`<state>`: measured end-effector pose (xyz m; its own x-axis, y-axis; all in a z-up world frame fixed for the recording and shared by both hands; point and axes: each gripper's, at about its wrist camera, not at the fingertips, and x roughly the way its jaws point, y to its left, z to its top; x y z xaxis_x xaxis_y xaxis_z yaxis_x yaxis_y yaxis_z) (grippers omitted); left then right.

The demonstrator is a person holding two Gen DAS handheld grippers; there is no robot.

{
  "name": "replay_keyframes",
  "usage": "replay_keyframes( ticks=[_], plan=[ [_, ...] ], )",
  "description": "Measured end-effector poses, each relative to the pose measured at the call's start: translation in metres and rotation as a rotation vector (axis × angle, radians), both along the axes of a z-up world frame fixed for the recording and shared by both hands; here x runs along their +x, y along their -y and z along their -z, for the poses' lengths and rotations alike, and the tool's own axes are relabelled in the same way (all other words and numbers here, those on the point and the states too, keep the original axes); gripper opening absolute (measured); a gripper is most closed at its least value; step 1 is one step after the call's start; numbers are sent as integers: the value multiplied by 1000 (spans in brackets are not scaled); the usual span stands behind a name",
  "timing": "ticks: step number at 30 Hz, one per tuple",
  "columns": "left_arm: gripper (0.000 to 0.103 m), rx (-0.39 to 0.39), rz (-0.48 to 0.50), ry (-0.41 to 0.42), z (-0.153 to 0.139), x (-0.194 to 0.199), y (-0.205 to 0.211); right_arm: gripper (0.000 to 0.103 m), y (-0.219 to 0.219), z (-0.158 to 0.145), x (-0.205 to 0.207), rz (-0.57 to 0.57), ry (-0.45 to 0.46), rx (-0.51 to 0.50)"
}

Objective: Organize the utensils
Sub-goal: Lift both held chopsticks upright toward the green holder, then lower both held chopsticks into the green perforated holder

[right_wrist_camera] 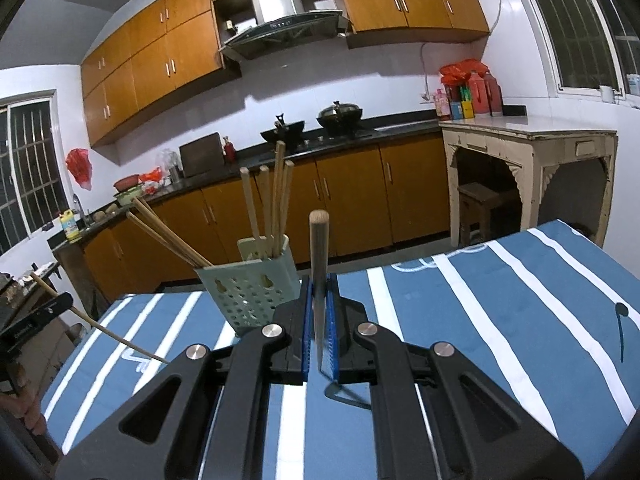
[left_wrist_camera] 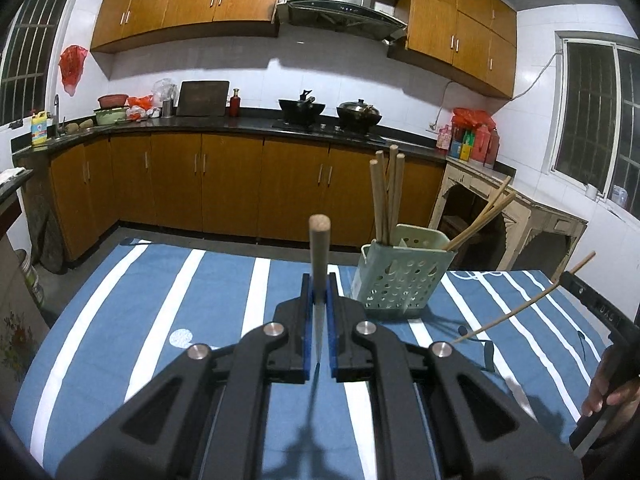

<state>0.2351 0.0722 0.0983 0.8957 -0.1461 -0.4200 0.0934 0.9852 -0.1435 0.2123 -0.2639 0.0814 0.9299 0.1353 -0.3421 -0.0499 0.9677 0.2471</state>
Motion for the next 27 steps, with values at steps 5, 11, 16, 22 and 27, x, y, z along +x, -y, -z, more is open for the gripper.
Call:
replay_keyframes(
  ticks=[5,11,16,22,27],
  plan=[
    [7,-6,27,53,-22,2,10,8,-5,-24,1,-43,43,35],
    [7,-39,87,132,-59,4,26,8,-15,-67,4,-98,143,65],
    [7,-60,111,216,-91,5,40,8,-21,-103,9,-118,245,86],
    [7,-101,99,269,-110,22,53,8,-27,-116,27,-71,333,49],
    [7,-128,64,295,-105,47,62,8,-38,-102,51,-31,329,8]
  ],
)
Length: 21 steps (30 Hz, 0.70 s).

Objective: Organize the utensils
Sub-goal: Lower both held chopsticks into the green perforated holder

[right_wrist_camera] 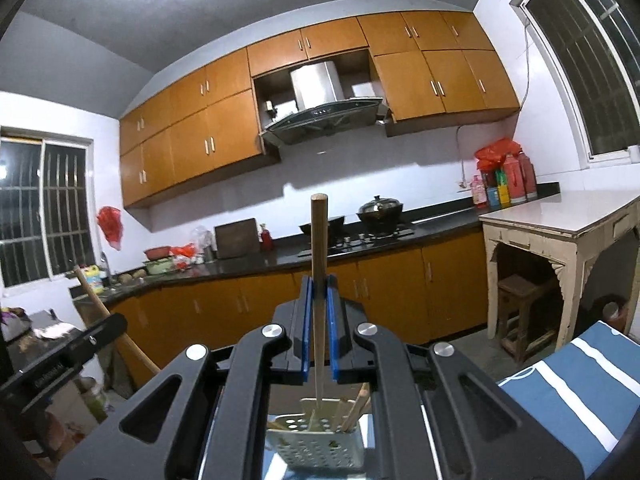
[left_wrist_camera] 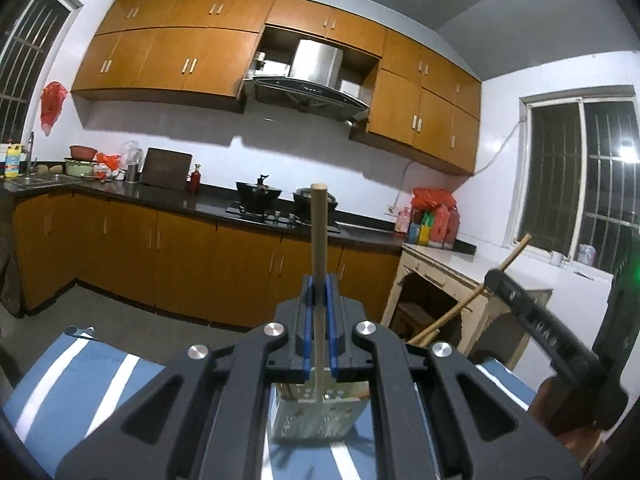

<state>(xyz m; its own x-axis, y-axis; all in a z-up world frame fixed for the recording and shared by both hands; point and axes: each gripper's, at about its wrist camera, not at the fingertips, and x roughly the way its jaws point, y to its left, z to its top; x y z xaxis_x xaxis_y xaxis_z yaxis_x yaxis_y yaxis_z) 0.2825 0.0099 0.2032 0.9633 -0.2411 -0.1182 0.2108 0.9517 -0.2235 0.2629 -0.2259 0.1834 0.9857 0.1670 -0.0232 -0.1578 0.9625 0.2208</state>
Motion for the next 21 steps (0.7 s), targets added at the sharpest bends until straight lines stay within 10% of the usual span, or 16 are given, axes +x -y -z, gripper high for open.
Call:
replay_keyframes(
  ticks=[21],
  plan=[
    [7,3,-95,5,28,72,20,8,-14,35,42,-25,-107,-22]
  ],
)
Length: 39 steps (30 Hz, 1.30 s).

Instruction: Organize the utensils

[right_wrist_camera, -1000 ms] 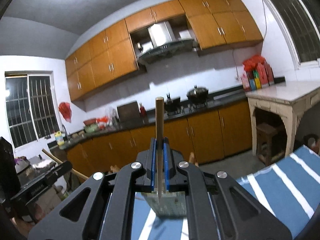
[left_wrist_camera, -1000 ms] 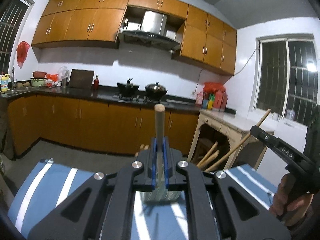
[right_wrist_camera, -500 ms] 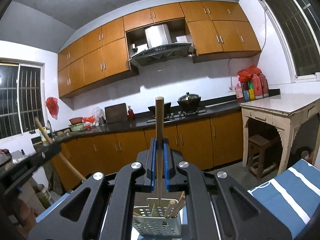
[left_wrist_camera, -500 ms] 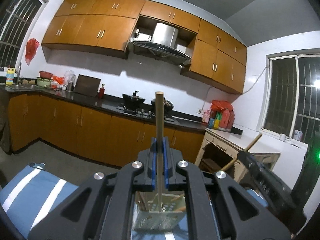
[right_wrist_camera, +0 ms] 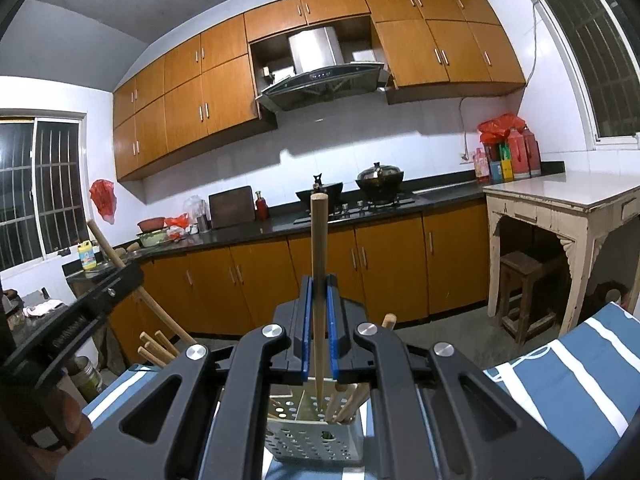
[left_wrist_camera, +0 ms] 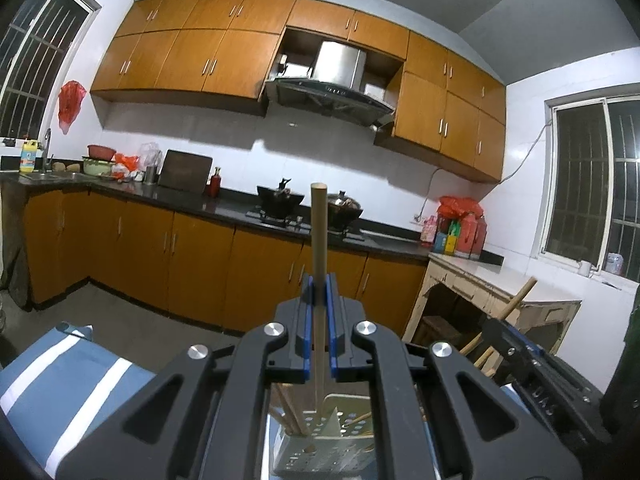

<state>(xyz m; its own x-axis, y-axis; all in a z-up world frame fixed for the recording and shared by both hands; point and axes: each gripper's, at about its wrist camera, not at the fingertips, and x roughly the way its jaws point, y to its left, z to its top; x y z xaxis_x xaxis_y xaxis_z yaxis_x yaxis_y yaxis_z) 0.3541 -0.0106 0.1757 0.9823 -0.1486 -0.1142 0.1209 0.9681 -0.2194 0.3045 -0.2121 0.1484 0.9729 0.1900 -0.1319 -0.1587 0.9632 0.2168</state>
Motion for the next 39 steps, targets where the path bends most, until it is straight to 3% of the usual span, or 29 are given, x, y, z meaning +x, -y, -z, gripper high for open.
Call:
replay_keyframes(
  ticks=[11,12,13,14,20,28,30,34,39],
  plan=[
    [8,8,14,-105,26,19,1,10,-10,13,12,-34,-86,-31],
    [14,10,8,-111,25,18,-1,15,-11,14,11,-31,-93,-35],
    [20,2,19,-117,26,16,-4,31,-10,15,10,-28,-98,-37],
    [21,-13,37,-123,25,14,-8,41,-11,15,8,-34,-94,-34],
    [50,-40,56,-71,11,-5,-15,55,-16,8,-6,-21,-58,-50],
    [52,-102,34,-45,0,-26,-37,55,-13,-10,-27,-19,11,-36],
    [55,-106,33,-27,-3,-37,-45,60,-9,-11,-36,-15,21,-39],
    [66,-57,-11,-10,-2,-67,-61,66,-1,-2,-55,5,0,-47],
    [72,9,-56,-78,19,-95,-76,73,5,25,-70,13,-86,-37]
  ],
)
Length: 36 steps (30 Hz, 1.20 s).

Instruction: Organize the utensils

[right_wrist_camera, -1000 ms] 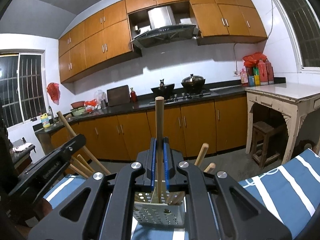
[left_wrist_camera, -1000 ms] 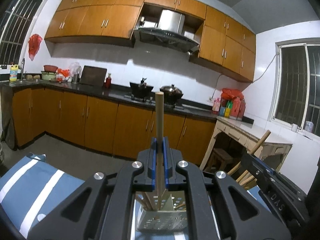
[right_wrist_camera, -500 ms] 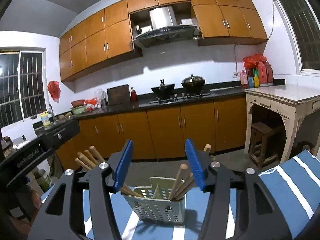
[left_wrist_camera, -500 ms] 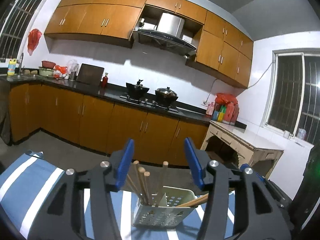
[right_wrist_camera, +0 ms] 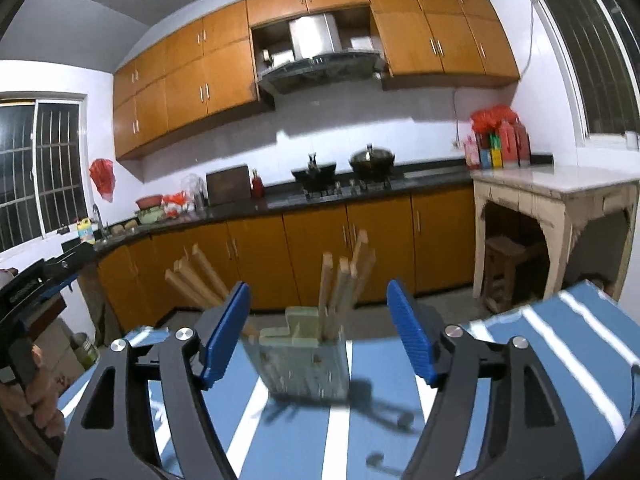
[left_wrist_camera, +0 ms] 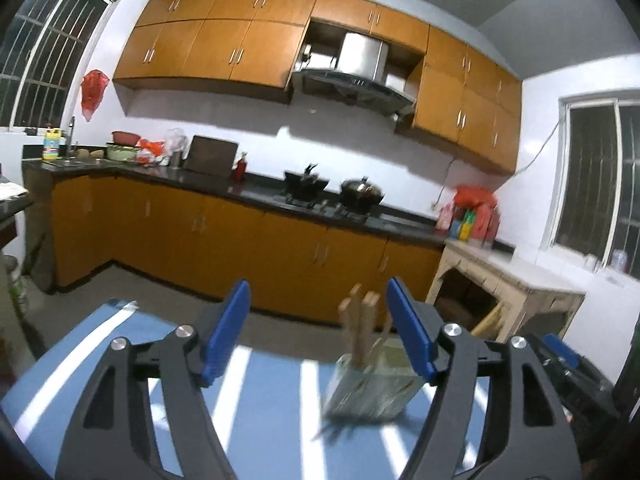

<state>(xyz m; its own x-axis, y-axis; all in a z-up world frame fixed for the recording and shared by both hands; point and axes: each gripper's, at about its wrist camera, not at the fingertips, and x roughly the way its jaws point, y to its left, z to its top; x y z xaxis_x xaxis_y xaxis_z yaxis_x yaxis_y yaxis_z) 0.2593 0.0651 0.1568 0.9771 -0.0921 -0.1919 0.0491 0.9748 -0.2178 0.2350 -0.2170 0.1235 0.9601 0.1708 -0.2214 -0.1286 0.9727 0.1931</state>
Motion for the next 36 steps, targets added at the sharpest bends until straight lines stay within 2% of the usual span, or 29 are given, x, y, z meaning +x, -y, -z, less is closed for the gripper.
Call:
replay_keyframes(
  ticks=[4,8,9,10,13,22,26,30,36],
  plan=[
    [82,70,-33,-38,19,-29,-8,85,-6,24,-17,-8,-64,-15],
    [94,145,-50,-50,38,-63,-9,100,-16,41,-43,-12,-84,-55],
    [96,159,-52,-53,43,-72,-8,101,-18,44,-49,-12,-85,-61],
    [99,176,-52,-58,49,-81,-7,101,-20,48,-58,-9,-86,-68],
    [99,206,-41,-80,67,-105,-2,101,-24,59,-79,1,-91,-84],
    [99,223,-27,-125,112,-164,16,101,-22,92,-139,27,-145,-87],
    [99,216,-42,-129,125,-186,16,101,-22,105,-161,22,-163,-110],
    [99,206,-49,-145,133,-199,18,101,-17,112,-171,14,-205,-92],
    [99,209,-46,-172,145,-216,20,101,-12,117,-185,16,-202,-78]
  ],
)
